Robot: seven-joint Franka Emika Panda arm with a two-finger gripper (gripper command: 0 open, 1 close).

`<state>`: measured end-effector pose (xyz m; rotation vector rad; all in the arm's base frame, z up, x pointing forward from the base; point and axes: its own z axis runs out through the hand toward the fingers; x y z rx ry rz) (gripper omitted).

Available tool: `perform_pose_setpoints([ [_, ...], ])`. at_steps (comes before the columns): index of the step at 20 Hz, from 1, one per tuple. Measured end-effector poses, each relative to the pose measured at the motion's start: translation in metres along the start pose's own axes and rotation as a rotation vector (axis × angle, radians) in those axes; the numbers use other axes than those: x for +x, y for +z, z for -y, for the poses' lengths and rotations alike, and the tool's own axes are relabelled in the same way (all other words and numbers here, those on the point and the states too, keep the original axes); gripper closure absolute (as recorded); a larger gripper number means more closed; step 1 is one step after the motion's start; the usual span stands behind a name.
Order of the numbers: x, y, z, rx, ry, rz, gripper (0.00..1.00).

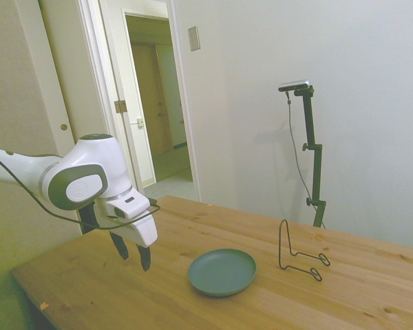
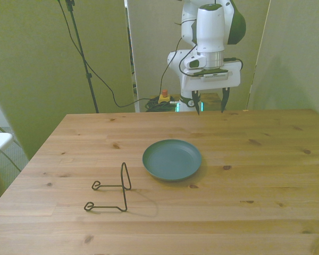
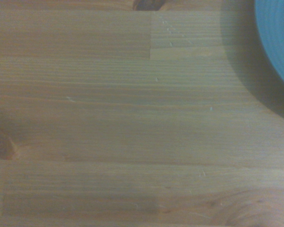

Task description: Load the plate

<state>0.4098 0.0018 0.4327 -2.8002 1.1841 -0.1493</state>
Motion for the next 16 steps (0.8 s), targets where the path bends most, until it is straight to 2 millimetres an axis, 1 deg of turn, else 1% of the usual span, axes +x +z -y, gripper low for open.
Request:
perform_pose_setpoints([
  [3, 0.001, 0.0, 0.001, 0.0, 0.0, 0.001, 0.0],
  [5, 0.009, -0.004, 0.004, 0.008, 0.007, -0.004, 0.0],
  [9, 0.041, -0.017, 0.008, 0.015, 0.044, -0.03, 0.0],
  [11, 0.056, -0.02, 0.012, 0.012, 0.062, -0.041, 0.0],
  [14, 0.072, -0.017, 0.02, -0.021, 0.087, -0.071, 0.0],
  [16, 0.082, -0.01, 0.027, -0.044, 0.108, -0.095, 0.0],
])
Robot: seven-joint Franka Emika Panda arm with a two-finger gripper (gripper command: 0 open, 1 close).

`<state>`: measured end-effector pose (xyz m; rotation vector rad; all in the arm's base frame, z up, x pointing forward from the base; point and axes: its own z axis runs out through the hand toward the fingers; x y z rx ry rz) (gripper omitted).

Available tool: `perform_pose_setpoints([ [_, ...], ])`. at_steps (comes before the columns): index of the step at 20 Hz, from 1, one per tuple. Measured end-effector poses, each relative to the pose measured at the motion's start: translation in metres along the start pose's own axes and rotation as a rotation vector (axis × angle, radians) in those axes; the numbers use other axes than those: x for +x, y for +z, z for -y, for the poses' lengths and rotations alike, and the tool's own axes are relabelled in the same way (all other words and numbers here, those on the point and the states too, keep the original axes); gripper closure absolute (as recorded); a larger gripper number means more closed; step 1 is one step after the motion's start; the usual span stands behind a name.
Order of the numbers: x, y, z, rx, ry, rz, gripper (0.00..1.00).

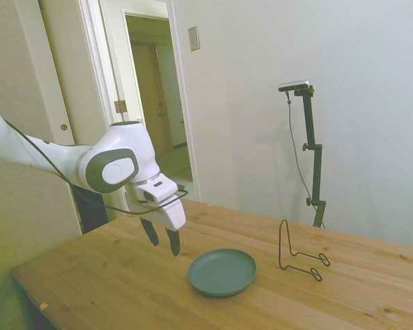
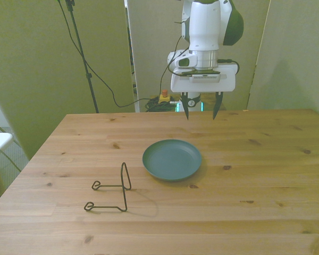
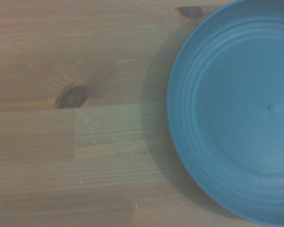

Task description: Load the plate

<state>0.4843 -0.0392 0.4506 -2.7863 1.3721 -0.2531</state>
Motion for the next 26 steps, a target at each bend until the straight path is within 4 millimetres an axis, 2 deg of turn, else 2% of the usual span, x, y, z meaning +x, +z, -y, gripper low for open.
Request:
perform_pose_setpoints([
  [6, 0.023, 0.033, 0.024, -0.061, 0.043, -0.049, 0.0],
  [11, 0.033, 0.061, 0.043, -0.094, 0.053, -0.054, 0.0],
  [18, 0.034, 0.079, 0.055, -0.124, 0.063, -0.082, 0.0],
  [26, 0.024, 0.097, 0.07, -0.157, 0.067, -0.121, 0.0],
])
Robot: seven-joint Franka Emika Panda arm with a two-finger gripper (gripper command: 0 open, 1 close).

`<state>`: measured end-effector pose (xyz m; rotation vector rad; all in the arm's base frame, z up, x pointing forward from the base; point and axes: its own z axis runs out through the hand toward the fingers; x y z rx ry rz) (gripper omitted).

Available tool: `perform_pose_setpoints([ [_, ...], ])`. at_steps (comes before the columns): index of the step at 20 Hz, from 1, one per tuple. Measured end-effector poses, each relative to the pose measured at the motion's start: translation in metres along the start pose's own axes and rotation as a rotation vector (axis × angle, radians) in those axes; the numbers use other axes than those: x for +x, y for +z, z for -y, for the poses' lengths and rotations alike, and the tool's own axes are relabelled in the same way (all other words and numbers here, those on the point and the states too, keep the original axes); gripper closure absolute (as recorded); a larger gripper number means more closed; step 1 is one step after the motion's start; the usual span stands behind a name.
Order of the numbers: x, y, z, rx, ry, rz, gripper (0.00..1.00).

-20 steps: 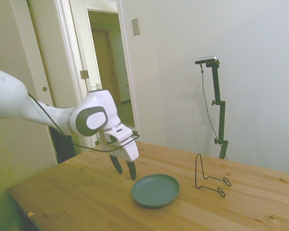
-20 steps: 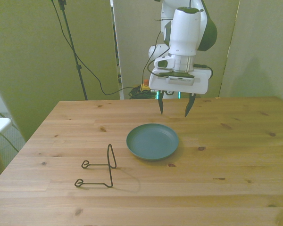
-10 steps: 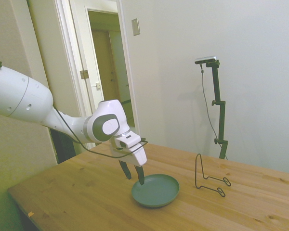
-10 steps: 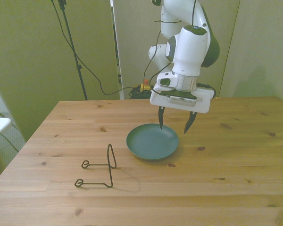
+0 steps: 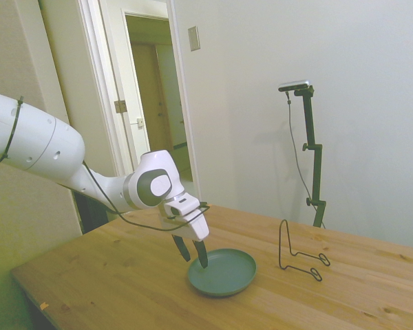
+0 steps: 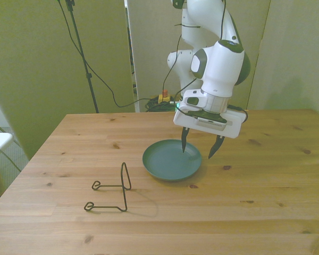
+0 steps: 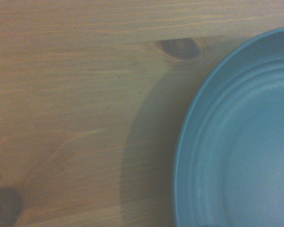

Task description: Load the plate

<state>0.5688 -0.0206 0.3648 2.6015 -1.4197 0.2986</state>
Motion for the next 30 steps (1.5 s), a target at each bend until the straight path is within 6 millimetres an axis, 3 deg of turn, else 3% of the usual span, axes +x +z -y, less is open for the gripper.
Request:
perform_pose_setpoints([
  [6, -0.003, 0.008, 0.005, -0.027, 0.021, -0.042, 0.0],
  [7, -0.002, 0.01, 0.006, -0.032, 0.021, -0.045, 1.0],
  [30, 0.014, 0.023, -0.001, -0.054, 0.041, -0.048, 1.0],
])
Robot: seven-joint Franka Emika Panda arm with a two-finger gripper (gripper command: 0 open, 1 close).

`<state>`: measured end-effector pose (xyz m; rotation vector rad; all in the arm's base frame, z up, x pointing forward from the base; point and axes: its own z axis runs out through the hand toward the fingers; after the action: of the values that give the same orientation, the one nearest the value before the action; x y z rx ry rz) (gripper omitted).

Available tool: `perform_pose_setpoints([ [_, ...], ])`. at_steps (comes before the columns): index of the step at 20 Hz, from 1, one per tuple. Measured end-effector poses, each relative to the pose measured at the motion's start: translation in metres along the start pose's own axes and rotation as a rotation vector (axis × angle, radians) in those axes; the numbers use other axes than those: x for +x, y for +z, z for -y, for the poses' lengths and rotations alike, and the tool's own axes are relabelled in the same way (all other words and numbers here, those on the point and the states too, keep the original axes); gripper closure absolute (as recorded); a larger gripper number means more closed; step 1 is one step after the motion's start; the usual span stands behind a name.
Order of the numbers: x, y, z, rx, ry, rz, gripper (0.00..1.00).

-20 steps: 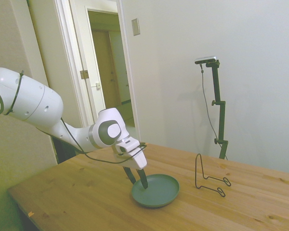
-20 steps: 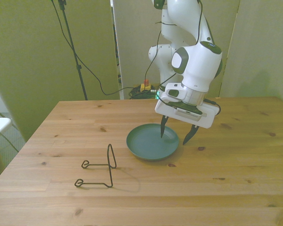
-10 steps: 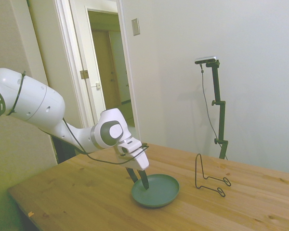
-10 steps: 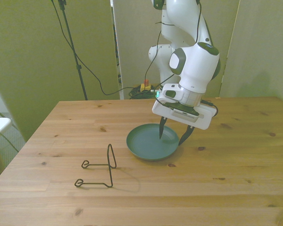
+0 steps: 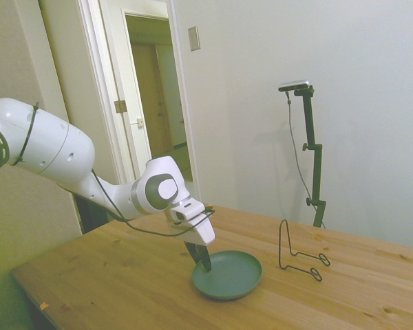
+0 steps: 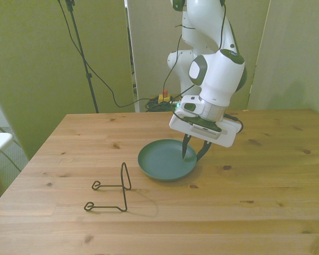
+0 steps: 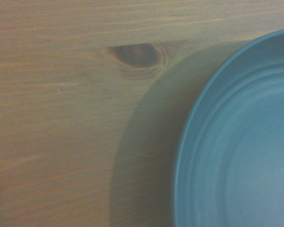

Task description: Load the plate

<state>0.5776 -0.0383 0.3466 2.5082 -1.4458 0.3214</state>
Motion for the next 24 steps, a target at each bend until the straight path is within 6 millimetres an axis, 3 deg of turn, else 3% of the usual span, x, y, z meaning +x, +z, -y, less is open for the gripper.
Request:
perform_pose_setpoints([
  [10, 0.009, -0.001, -0.002, 0.003, -0.016, -0.001, 1.0],
  [14, 0.014, -0.01, -0.005, 0.032, -0.032, 0.031, 1.0],
  [19, 0.025, -0.051, -0.023, 0.132, -0.082, 0.075, 1.0],
  [24, 0.028, -0.104, -0.065, 0.245, -0.204, 0.141, 1.0],
])
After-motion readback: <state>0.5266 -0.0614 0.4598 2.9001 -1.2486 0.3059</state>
